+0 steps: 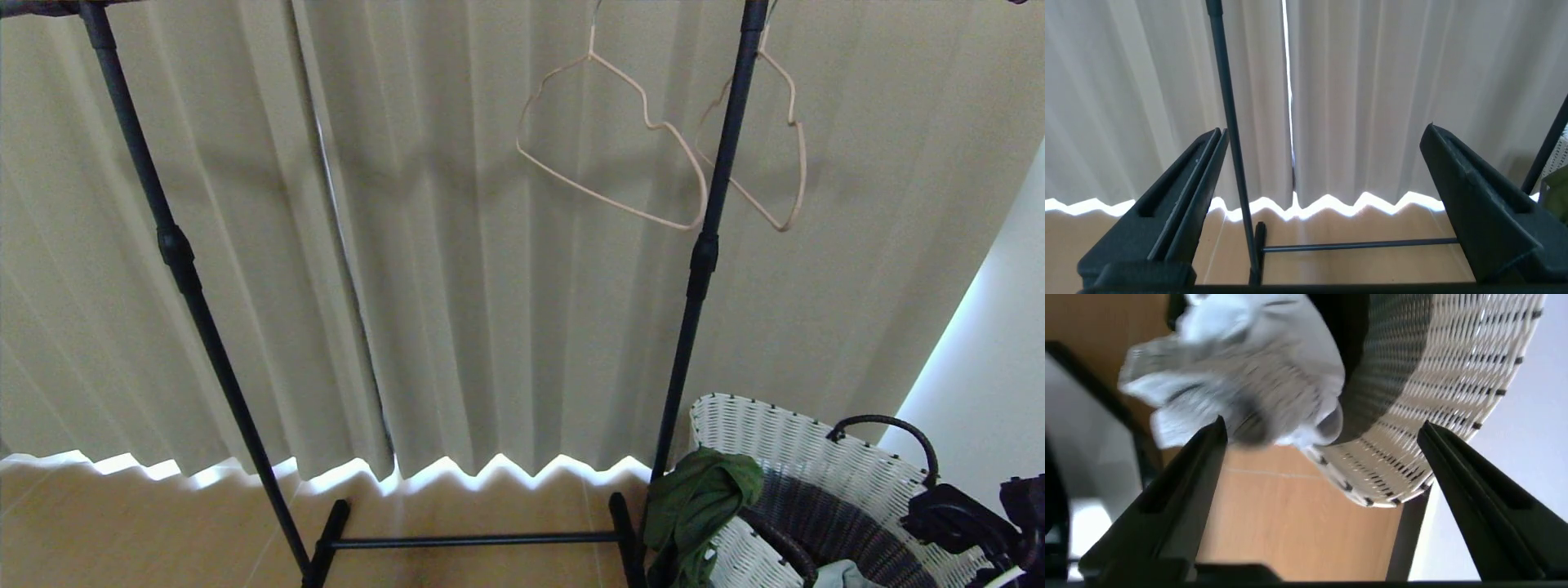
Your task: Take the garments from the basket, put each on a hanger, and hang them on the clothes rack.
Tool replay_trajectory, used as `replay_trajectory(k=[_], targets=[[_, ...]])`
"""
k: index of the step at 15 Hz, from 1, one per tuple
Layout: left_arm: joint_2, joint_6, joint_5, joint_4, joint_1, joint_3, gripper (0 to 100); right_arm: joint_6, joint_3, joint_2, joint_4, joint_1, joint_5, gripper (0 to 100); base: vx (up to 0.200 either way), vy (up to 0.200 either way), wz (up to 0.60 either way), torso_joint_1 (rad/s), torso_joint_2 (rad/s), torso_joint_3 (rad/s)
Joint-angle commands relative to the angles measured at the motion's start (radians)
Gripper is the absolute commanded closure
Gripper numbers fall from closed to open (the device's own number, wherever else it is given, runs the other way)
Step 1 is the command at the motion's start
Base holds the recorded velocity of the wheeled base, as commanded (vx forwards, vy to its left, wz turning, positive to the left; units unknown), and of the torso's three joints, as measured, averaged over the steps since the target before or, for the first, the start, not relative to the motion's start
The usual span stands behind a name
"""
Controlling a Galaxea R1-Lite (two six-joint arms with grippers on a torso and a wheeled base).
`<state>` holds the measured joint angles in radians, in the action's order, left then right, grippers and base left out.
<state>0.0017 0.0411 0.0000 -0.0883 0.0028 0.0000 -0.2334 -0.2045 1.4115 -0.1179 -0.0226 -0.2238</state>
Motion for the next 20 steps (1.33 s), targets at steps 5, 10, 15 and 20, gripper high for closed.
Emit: replay_trajectory(k=[5, 10, 15, 20], targets=[[0.000, 0.000, 0.000, -0.001, 0.000, 0.000, 0, -0.007, -0.006, 0.221, -0.106, 0.064, -0.005, 0, 0.000, 0.000, 0.00, 0.000, 0.00, 0.000], [0.000, 0.000, 0.000, -0.001, 0.000, 0.000, 0, -0.006, 0.002, 0.204, -0.134, 0.064, 0.000, 100, 0.000, 0.000, 0.00, 0.000, 0.00, 0.000], [0.000, -0.004, 0.003, -0.001, 0.000, 0.000, 0, -0.003, 0.046, -0.078, -0.236, 0.064, 0.012, 100, 0.000, 0.000, 0.00, 0.000, 0.00, 0.000], [0.000, -0.003, 0.000, -0.001, 0.000, 0.000, 0, -0.001, -0.081, -0.560, 0.004, 0.064, 0.027, 100, 0.000, 0.000, 0.00, 0.000, 0.00, 0.000]])
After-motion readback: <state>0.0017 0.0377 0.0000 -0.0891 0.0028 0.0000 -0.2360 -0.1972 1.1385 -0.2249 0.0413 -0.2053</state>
